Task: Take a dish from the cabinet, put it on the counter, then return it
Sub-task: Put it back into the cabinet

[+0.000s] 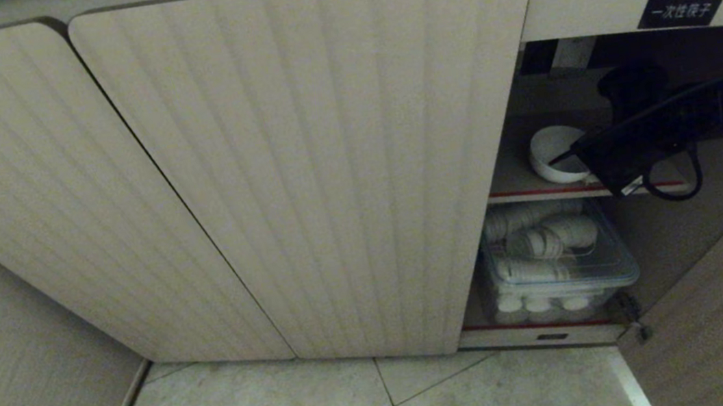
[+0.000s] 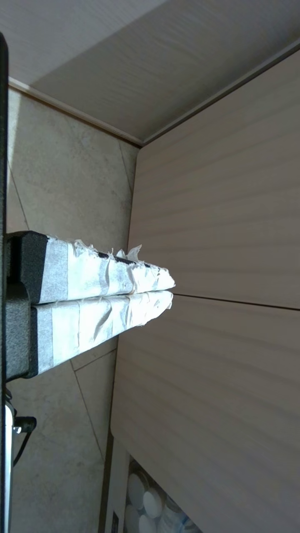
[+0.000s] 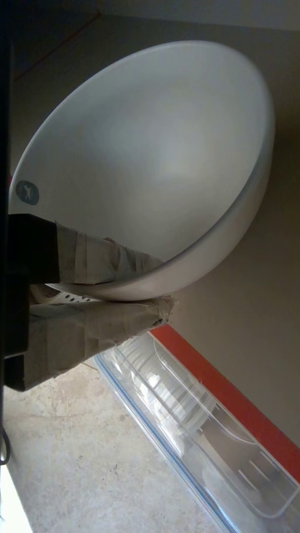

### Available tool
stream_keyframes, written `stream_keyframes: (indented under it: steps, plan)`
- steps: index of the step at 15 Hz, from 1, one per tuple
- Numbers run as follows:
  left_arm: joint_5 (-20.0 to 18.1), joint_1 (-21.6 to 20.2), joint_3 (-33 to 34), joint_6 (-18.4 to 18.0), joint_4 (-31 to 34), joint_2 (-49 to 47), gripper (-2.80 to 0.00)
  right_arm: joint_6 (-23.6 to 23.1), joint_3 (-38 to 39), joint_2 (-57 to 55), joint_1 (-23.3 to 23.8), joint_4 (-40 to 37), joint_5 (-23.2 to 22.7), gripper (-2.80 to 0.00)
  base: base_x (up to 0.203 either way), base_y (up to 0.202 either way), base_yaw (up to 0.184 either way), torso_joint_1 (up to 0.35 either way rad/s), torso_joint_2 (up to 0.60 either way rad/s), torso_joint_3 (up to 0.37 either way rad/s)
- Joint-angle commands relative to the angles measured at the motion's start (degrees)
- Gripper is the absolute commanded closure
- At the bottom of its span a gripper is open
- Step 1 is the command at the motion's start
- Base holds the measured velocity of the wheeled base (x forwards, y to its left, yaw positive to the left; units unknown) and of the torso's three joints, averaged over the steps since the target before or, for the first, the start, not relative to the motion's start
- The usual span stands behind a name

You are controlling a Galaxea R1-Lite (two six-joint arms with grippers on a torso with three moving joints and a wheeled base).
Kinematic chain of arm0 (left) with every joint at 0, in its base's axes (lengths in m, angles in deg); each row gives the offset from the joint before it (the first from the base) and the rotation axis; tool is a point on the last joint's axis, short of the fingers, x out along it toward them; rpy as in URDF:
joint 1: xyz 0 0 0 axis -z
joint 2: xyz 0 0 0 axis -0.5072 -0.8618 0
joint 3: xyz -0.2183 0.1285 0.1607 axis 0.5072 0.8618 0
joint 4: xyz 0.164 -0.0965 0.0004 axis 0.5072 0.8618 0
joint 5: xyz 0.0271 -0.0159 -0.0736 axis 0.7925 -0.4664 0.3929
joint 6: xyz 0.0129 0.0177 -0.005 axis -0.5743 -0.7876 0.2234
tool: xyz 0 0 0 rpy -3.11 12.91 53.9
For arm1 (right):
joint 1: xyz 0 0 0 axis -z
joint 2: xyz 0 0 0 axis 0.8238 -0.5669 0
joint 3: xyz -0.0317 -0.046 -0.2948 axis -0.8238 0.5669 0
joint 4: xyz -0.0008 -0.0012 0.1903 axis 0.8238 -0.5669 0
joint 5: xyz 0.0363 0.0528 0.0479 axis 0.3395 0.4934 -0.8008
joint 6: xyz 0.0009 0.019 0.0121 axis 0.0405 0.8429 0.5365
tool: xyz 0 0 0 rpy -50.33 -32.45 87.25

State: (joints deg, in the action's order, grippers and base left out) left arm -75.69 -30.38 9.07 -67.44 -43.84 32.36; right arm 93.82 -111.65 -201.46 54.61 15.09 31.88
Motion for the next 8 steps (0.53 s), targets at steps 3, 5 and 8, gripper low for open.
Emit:
stream_keyframes:
  steps: [3,5,8]
  plan:
    - [0.0,0.0,0.0,0.0,0.0,0.0,0.00,0.3,0.0,-0.2,0.2,0.0,0.1,0.00,0.000,0.000,0.000,0.000,0.00,0.000]
    - [0.0,0.0,0.0,0.0,0.0,0.0,0.00,0.3,0.0,-0.5,0.2,0.1,0.1,0.00,0.000,0.000,0.000,0.000,0.00,0.000]
    - [0.0,0.0,0.0,0.0,0.0,0.0,0.00,0.3,0.0,-0.6,0.2,0.1,0.1,0.00,0.000,0.000,0.000,0.000,0.00,0.000]
